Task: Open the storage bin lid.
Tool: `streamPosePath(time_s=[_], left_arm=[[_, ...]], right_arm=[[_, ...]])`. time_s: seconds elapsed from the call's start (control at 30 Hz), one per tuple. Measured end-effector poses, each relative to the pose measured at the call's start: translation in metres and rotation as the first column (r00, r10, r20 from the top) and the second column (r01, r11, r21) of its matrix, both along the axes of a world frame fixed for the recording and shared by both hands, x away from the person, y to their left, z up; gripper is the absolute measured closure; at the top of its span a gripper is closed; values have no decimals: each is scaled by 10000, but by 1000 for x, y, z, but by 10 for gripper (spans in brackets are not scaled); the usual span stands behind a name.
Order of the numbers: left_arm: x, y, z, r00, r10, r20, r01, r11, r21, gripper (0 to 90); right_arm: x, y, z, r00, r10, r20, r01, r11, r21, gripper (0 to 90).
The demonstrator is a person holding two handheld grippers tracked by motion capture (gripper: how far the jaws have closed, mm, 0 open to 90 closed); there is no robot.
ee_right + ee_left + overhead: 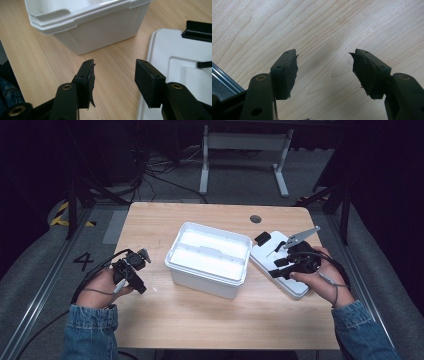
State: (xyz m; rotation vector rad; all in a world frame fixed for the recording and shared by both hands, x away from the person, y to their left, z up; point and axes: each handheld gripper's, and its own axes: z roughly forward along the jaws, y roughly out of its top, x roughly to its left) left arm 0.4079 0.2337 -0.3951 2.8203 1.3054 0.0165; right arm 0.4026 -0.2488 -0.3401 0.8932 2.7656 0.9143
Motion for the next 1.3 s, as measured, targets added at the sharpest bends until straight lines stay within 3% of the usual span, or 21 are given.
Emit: streamPosePath(time_s=[0.17, 0.4, 0.87, 1.3], left_arm=[[1, -1, 0, 9999, -106, 69, 106, 9999, 27, 369], [2, -3, -1, 10000, -54, -56, 54, 9999, -86, 369], [5, -5, -2, 9999, -111, -52, 111, 9999, -42, 368], [6, -7, -2, 9998, -205, -39, 205, 9998, 10, 368]], right_arm=[[-14, 5, -15, 9999, 57, -88, -57, 10000, -19, 507], [-31, 13, -39, 9997, 133, -206, -126, 9992, 368, 495], [-40, 27, -82, 9973, 200, -709, -180, 9994, 285, 476], [-46, 35, -108, 9995, 226, -239, -223, 9997, 139, 476]])
